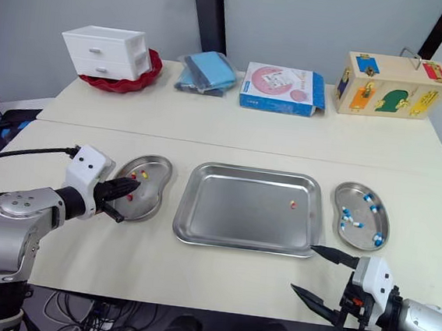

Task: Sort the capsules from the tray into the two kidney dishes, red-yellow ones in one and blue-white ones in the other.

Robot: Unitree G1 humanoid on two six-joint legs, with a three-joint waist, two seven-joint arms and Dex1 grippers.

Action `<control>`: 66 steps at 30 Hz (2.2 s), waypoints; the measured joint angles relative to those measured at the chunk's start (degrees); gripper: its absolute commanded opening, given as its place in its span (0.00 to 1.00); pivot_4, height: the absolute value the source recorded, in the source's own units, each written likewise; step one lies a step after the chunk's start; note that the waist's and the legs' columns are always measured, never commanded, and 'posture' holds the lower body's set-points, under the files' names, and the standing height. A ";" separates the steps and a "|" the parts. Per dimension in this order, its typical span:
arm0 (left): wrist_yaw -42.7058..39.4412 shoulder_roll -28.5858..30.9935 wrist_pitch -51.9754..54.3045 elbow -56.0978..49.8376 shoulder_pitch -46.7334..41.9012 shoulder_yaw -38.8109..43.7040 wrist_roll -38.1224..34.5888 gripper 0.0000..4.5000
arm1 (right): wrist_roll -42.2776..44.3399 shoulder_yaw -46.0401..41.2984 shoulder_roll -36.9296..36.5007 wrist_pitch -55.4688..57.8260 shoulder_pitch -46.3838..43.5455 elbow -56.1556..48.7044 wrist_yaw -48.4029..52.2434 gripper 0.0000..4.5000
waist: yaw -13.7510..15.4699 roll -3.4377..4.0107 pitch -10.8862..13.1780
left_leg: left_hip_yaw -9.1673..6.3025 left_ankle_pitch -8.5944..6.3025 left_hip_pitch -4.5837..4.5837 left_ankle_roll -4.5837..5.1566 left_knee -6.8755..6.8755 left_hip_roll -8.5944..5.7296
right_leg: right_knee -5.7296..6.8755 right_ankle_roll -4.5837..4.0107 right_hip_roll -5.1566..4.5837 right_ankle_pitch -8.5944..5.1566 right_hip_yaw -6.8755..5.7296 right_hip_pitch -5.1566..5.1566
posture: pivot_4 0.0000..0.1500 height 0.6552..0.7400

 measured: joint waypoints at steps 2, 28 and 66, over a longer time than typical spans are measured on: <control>0.31 0.46 0.11 0.04 0.00 -0.01 -0.38 0.01 | -0.06 0.04 0.45 -0.22 0.09 -0.01 -0.03 1.00 | -0.01 0.00 0.00 | 0.00 0.00 0.00 0.00 0.00 0.00 | 0.00 0.00 0.00 0.00 0.00 0.00 | 1.00 1.00; 2.23 4.08 1.06 1.56 -0.37 -2.15 -3.53 0.24 | -1.05 1.33 1.92 -2.64 0.21 1.20 0.45 1.00 | -0.02 0.00 0.00 | 0.01 0.00 0.00 0.00 -0.01 0.00 | 0.00 0.00 0.00 0.00 0.01 -0.02 | 1.00 1.00; -10.38 19.66 -16.65 21.54 18.71 15.01 -5.07 1.00 | 1.46 -22.55 -19.05 19.29 3.23 16.34 5.59 1.00 | -0.31 -0.18 0.09 | 0.31 -0.01 0.00 0.01 -0.46 0.03 | -0.42 -0.01 -0.04 -0.02 0.20 -0.24 | 1.00 1.00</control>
